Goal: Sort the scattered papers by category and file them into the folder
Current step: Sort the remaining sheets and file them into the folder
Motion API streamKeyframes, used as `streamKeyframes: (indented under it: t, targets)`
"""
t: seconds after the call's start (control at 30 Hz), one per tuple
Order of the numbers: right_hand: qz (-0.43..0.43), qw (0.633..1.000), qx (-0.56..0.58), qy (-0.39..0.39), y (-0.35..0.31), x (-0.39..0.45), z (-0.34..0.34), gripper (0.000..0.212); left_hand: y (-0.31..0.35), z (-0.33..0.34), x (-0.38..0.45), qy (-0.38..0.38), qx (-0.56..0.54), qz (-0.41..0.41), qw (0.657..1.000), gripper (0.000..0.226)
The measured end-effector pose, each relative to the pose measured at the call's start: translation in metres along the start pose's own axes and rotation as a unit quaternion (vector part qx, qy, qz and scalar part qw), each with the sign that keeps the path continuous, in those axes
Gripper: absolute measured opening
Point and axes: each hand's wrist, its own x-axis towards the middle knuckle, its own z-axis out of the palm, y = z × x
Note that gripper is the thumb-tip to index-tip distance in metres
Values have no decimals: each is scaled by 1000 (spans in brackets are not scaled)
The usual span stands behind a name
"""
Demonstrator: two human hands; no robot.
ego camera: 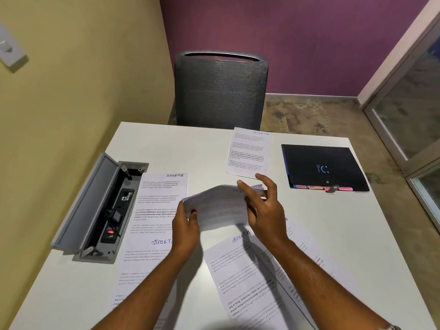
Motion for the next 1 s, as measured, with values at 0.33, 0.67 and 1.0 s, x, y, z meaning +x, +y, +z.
streamKeyframes:
  t: [0.33,0.67,1.0]
  targets:
    - [293,917,264,-64,17,11,25,40,-2,1,6,19,29,-19,999,34]
    - [317,913,255,-34,18,-2,38,29,-3,9,1,22,22,-37,999,43]
    - [351,910,219,-35,19,-17,50,34,-6,20,-8,36,35,-67,996,43]
